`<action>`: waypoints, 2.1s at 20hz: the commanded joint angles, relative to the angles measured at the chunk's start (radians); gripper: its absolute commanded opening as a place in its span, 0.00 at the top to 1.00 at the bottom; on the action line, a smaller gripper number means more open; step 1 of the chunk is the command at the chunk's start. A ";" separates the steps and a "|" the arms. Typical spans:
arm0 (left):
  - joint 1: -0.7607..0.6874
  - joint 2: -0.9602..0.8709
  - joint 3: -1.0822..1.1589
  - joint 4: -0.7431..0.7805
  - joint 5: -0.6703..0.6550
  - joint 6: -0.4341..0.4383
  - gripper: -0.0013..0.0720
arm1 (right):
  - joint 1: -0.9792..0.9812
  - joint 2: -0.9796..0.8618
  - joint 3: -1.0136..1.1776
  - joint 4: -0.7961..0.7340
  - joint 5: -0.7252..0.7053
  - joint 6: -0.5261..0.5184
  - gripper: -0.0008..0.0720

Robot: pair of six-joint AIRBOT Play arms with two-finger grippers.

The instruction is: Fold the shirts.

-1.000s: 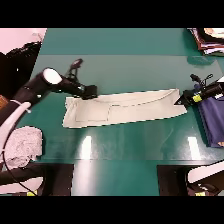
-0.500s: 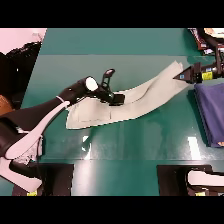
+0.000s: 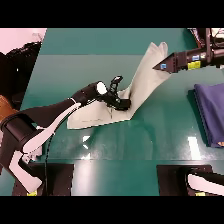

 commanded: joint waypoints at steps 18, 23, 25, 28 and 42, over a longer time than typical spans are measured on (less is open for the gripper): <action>0.608 0.643 0.034 0.447 -0.285 0.002 0.95 | 0.713 -0.351 0.100 -0.015 -0.517 -0.125 0.72; 0.682 0.698 0.034 0.447 -0.338 0.003 0.95 | 0.699 -0.455 0.282 -0.071 -0.269 -0.091 0.24; 0.682 0.698 0.034 0.442 -0.352 0.002 0.95 | 0.628 -0.446 0.280 -0.137 -0.179 -0.050 0.24; 0.682 0.698 0.034 0.438 -0.360 0.003 0.95 | 0.478 -0.388 0.133 -0.140 -0.132 -0.018 0.24; 0.679 0.693 -0.036 0.389 -0.353 0.010 0.95 | 0.140 -0.434 -0.337 -0.011 -0.265 0.040 0.17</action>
